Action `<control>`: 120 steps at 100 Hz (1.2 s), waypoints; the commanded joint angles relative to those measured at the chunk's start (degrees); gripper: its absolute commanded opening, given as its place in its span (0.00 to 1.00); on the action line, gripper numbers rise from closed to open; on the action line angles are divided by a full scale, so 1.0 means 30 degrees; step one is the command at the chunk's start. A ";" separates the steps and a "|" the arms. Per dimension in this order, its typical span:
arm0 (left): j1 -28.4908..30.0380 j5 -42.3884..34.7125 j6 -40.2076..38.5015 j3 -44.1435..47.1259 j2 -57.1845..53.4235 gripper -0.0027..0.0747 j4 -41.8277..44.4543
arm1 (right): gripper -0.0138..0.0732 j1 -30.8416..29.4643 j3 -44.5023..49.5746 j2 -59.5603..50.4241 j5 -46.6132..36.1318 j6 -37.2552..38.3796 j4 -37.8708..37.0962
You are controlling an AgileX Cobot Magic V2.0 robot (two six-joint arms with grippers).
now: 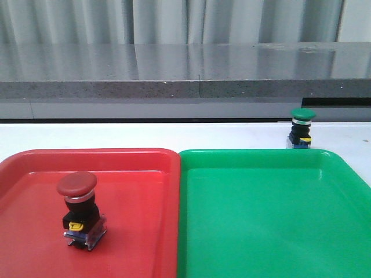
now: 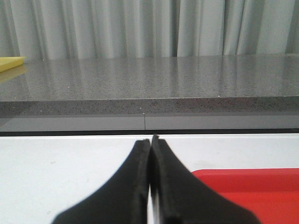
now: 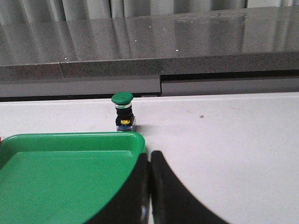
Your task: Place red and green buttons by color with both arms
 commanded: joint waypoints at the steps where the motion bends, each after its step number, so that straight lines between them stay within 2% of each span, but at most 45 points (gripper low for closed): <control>1: 0.0057 -0.1366 -0.0145 0.0194 -0.0616 0.01 -0.0096 | 0.08 -0.0073 -0.0355 -0.0325 -0.1393 -0.0085 -0.0178; 88: 0.0057 -0.1397 -0.0145 0.0194 -0.0616 0.01 -0.0096 | 0.08 -0.0073 -0.0398 -0.0287 -0.1294 -0.0085 -0.0201; 112: 0.0057 -0.1397 -0.0145 0.0194 -0.0616 0.01 -0.0096 | 0.08 -0.0073 -0.2681 -0.0149 0.1856 -0.0085 -0.0201; 120: 0.0057 -0.1397 -0.0145 0.0194 -0.0616 0.01 -0.0096 | 0.08 -0.0073 -0.3766 0.0361 0.2060 -0.0016 -0.0099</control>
